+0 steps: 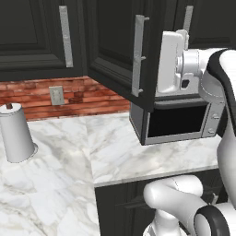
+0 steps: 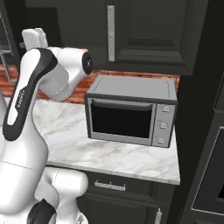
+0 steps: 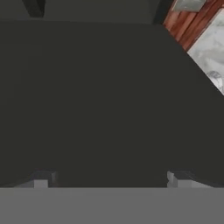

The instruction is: Open the cabinet. Pick the bar soap and place it next to the sink. Then close the cabinet.

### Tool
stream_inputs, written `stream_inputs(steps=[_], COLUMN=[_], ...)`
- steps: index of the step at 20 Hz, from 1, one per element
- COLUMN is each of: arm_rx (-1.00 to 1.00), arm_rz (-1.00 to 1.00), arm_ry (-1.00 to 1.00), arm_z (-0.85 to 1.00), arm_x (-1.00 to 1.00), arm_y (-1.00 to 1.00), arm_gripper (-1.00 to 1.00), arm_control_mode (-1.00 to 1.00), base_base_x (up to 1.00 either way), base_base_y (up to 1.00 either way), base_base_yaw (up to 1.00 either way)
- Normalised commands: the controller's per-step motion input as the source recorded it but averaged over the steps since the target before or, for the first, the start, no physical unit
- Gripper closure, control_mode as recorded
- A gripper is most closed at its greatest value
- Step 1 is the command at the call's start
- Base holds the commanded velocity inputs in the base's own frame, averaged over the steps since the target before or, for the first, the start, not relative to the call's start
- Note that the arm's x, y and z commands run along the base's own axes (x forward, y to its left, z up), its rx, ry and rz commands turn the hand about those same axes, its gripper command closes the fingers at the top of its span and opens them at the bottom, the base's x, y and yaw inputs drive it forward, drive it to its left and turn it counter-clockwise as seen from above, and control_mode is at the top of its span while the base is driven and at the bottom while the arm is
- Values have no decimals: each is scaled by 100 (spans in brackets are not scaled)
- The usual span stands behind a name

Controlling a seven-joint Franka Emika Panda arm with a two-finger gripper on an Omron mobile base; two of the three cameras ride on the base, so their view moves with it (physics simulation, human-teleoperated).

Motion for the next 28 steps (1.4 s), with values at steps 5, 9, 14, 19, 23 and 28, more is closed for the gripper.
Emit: stream_inputs(steps=[5,9,14,19,23,28], arm_rx=[0,0,0,0,0,0], arm_rz=[6,10,13,14,14,11], arm_ry=[5,6,2,1,2,1], arm_z=[0,0,0,0,0,0], arm_x=[-1,-7,-15,-14,-10,-3], arm_y=[32,44,44,44,46,29], arm_gripper=[-100,-100,-100,-100,-100,-100], arm_control_mode=[-100,-100,-100,-100,-100,-100], base_base_x=[0,0,0,0,0,0], base_base_y=[0,0,0,0,0,0], base_base_yaw=[0,0,0,0,0,0])
